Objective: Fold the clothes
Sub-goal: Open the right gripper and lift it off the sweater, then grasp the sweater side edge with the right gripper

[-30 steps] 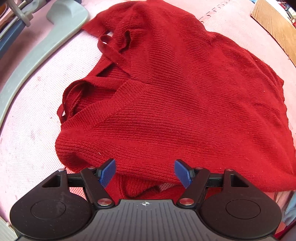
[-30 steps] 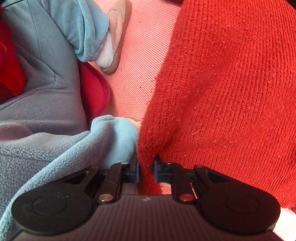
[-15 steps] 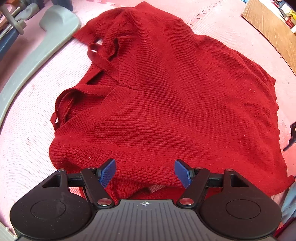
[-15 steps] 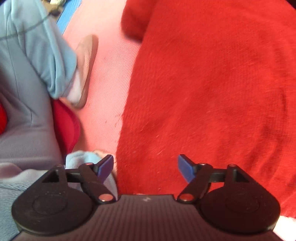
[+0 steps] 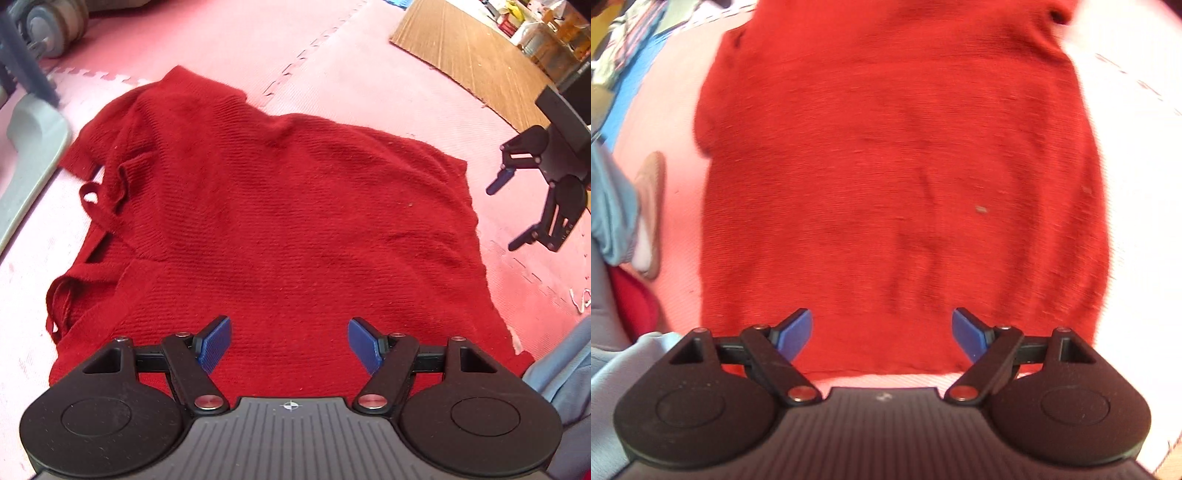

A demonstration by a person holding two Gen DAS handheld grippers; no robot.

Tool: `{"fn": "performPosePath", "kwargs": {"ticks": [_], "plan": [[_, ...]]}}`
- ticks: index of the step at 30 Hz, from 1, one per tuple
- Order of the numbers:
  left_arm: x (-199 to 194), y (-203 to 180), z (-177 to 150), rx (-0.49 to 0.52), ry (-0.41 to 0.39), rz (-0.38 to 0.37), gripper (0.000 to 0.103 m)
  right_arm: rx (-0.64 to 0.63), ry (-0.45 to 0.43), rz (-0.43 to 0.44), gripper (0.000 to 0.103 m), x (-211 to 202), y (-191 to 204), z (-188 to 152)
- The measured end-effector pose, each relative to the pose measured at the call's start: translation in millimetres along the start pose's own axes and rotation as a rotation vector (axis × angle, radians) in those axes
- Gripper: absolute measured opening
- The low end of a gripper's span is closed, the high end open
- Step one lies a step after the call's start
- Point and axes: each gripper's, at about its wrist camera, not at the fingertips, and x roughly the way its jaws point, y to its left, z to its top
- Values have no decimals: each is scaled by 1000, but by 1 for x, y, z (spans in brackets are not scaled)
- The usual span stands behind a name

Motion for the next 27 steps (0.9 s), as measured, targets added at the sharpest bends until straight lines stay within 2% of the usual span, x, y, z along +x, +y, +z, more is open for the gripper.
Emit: {"fn": "performPosePath", "kwargs": {"ticks": [7,11,14,20,27], "plan": [[-27,-24,26,-37,-10,26,72,97,-42,-84,84,-16,-49,-19],[-29,-43,32,-92,45,32,72,145,-58,-131,85,-9,-76,-17],[-30,-58,32,-97,27,-6,72,157,-84,-127,86,-2,-91,-14],[-18,-90,31,-16,8,0,72,199,-91,-97,86,20,-117,-23],[-9,-105,45,25,-18,-24,72,284,-87,-97,86,41,-141,-42]]}}
